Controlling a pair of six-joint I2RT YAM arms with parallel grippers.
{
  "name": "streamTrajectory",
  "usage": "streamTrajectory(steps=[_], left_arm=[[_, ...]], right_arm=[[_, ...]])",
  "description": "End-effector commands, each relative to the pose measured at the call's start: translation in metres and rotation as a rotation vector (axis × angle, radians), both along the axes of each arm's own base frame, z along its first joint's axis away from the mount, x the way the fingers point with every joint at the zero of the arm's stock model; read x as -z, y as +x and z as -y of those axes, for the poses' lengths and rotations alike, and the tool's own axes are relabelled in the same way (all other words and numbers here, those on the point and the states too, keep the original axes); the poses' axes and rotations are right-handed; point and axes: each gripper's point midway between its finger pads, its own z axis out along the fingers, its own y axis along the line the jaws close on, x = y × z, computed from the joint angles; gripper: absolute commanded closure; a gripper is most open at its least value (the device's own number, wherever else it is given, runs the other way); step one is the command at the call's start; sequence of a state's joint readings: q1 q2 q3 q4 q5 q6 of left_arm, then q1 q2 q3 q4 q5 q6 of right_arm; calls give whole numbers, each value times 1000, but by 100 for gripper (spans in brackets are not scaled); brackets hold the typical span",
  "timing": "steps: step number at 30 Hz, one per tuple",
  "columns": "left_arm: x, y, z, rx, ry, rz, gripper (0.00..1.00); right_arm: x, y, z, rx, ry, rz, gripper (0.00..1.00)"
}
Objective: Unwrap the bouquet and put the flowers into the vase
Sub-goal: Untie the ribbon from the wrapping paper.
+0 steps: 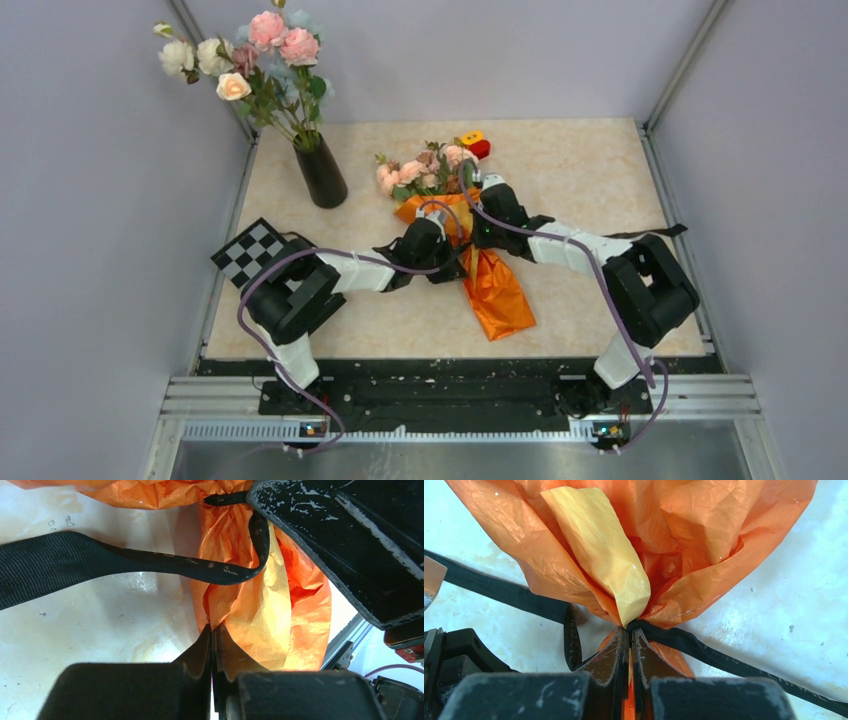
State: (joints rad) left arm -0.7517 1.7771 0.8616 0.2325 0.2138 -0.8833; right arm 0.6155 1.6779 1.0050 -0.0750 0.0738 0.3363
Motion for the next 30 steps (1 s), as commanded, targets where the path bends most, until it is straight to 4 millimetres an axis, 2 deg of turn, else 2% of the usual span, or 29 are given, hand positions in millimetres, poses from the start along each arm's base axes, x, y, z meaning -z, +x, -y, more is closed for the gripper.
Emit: streamTrajectory(steps=[1,5,9,20,30], left_arm=[[-4,6,2,-16,-5,28,100],[3,5,-5,-36,37,14,100],[10,3,-12,-50,70,3,100],[20,-2,-29,-81,135,-6,100],[21,-2,-34,-94,151,-3,100]], right_arm=[[-43,11,-3,19,21,87,100],[-63,10,-5,15,49,110,100],[-73,7,-4,14,60,119,100],[-79,4,9,45,36,119,100],[-78,4,24,34,212,40,100]])
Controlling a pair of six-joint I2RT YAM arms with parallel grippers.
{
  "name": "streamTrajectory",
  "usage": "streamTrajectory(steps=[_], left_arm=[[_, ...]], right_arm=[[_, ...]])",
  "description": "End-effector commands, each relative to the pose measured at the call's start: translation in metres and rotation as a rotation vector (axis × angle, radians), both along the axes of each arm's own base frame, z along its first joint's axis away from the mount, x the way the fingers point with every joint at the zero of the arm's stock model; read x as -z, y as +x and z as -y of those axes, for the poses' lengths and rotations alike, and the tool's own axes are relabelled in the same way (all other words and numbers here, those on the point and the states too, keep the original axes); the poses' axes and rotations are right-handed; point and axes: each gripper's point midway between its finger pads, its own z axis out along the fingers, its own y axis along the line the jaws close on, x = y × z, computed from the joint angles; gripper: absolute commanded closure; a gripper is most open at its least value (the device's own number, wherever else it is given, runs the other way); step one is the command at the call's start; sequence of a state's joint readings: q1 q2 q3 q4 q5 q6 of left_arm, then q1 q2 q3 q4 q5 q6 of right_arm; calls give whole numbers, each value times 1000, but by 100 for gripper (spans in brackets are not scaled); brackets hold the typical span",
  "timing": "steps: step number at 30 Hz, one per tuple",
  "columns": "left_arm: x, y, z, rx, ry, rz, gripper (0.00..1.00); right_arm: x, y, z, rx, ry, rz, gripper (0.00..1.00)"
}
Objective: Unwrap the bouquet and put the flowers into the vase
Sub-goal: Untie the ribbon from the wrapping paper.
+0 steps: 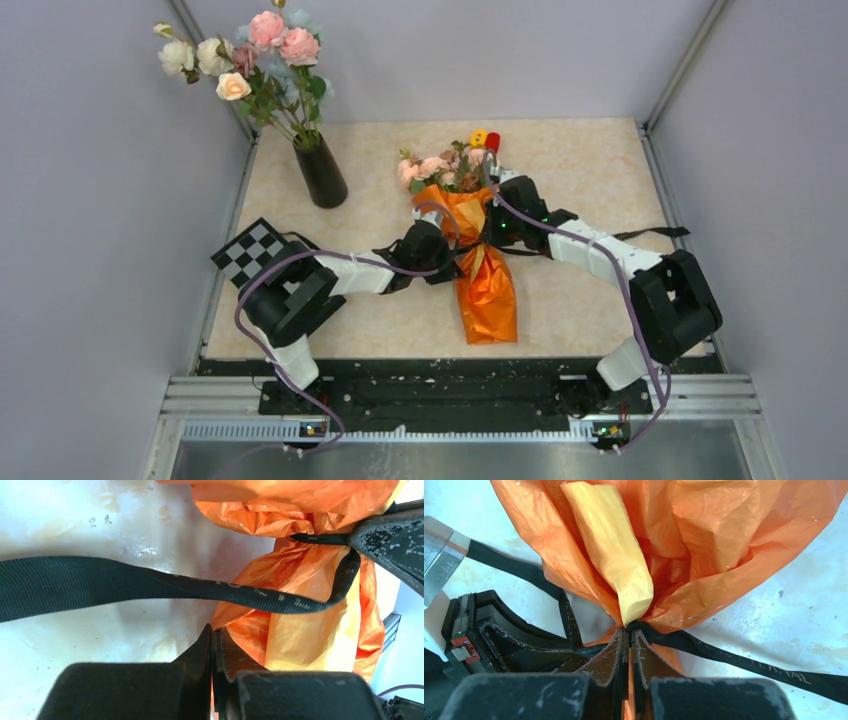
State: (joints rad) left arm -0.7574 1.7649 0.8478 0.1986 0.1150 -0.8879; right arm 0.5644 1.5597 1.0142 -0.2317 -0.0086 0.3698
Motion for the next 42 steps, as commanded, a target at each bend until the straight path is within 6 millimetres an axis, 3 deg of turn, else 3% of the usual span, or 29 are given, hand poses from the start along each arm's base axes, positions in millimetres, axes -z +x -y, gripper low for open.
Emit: streamTrajectory(steps=[1,10,21,25,29,36,42], left_arm=[[12,-8,-20,-23,83,-20,100],[12,-8,-22,-28,87,-21,100],[12,-8,-23,-29,89,-20,100],[10,-9,-21,-26,81,-18,100],[5,-7,-19,-23,69,-10,100],[3,-7,-16,-11,60,-9,100],[3,-7,-15,-9,58,-12,100]], right_arm=[[-49,24,10,35,178,102,100],[-39,22,31,44,270,45,99],[-46,23,56,79,324,54,92],[-52,16,50,33,351,66,87],[-53,4,42,-7,361,87,74],[-37,-10,22,-65,263,80,73],[-22,-5,17,-62,187,76,74]])
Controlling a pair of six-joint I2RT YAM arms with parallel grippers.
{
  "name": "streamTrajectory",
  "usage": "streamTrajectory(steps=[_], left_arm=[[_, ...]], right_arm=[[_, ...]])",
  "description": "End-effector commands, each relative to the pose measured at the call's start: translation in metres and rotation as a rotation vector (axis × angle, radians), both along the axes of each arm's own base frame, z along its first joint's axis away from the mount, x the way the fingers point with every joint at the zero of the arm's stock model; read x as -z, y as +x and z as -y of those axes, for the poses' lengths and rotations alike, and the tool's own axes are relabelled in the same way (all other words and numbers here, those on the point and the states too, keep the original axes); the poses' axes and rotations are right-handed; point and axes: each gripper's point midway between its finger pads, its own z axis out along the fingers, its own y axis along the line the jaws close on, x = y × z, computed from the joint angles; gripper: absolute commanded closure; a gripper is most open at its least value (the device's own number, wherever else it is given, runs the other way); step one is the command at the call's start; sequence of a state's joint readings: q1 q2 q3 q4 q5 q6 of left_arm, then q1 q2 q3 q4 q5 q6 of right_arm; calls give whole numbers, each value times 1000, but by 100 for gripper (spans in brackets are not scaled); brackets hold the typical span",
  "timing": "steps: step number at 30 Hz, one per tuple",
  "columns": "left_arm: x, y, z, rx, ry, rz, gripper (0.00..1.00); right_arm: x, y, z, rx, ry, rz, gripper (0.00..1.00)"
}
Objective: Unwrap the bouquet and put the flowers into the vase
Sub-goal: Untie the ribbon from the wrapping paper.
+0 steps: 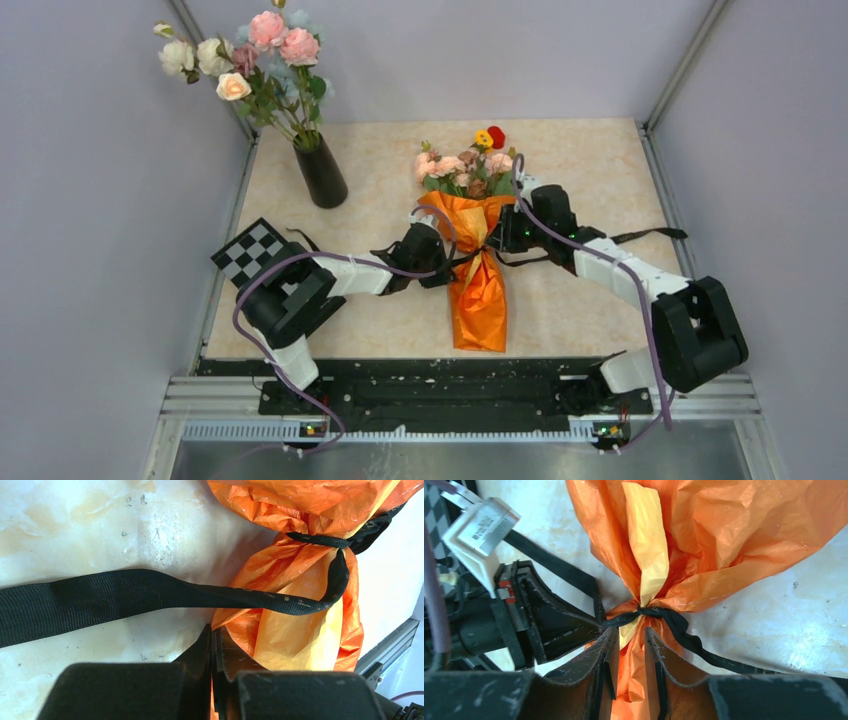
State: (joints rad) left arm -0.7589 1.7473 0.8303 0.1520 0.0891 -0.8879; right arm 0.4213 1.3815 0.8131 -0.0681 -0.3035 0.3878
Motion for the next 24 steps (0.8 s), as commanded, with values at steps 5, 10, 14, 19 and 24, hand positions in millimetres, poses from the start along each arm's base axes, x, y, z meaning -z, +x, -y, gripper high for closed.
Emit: streamTrajectory(steps=[5,10,14,19,24], left_arm=[[-4,-1,-4,9,16,7,100],[-4,-1,-4,11,15,5,100],[-4,-1,-4,14,19,3,100],[-4,-1,-3,19,18,3,100],[-4,0,-1,23,19,4,100]], right_arm=[[10,12,-8,-12,-87,38,74],[17,12,-12,-18,-97,32,75],[20,15,-13,-19,-103,32,75],[25,17,-16,-25,-110,24,76],[29,16,-19,-35,-109,21,76]])
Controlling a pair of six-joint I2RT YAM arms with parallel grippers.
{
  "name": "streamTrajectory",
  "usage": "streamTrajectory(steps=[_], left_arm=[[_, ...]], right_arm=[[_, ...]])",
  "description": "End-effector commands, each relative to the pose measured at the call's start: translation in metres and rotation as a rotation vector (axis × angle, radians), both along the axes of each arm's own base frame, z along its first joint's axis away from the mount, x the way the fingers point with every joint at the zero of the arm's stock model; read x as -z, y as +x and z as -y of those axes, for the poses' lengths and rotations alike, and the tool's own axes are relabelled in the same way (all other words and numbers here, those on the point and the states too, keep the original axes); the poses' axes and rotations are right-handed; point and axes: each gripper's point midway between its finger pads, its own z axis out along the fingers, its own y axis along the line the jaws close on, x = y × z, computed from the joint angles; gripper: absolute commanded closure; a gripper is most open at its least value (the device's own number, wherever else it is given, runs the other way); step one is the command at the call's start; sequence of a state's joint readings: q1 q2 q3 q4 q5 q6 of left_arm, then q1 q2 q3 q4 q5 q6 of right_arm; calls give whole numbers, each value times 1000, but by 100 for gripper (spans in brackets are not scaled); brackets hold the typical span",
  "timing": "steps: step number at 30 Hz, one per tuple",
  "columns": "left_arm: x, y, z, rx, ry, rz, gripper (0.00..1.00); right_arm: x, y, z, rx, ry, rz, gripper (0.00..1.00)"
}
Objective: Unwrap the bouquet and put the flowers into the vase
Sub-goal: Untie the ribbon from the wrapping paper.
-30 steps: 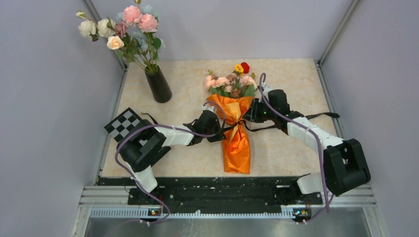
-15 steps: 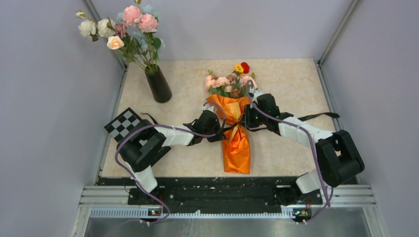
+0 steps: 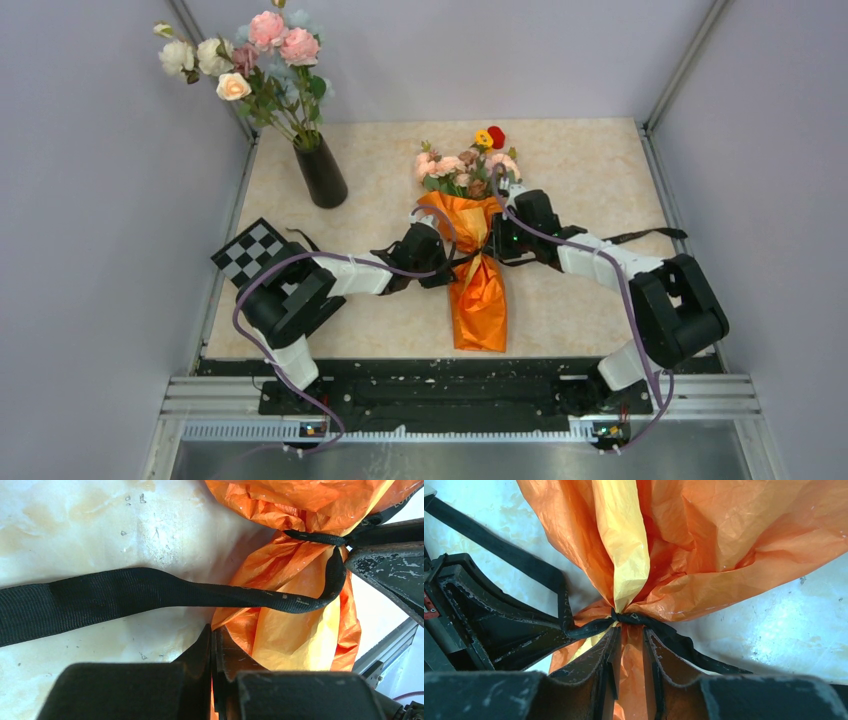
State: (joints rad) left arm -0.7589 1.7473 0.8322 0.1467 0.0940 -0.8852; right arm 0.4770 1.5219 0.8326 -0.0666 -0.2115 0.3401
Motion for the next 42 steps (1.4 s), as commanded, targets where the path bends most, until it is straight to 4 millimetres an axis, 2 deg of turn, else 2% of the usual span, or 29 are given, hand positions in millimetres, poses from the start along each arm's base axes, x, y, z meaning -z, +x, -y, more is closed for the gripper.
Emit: streamTrajectory(steps=[1,6,26,31,34,38,42], left_arm=[[-4,1,-1,18,18,7,100],[-3,1,-1,23,19,4,100],[3,-4,-3,33,28,-16,100],[3,-4,-2,34,27,-16,100],[4,-4,-2,31,28,-18,100],[4,-4,-3,25,26,-19,100],[5,-3,-6,3,32,-22,100]], right_arm=[[-17,14,-14,-26,25,75,76],[-11,16,-17,-30,24,63,77],[-16,45,-27,11,52,121,79],[-13,47,-28,7,51,121,89],[-12,46,-31,-5,59,117,100],[-15,43,-32,-17,72,121,100],[-30,45,-22,38,70,180,100]])
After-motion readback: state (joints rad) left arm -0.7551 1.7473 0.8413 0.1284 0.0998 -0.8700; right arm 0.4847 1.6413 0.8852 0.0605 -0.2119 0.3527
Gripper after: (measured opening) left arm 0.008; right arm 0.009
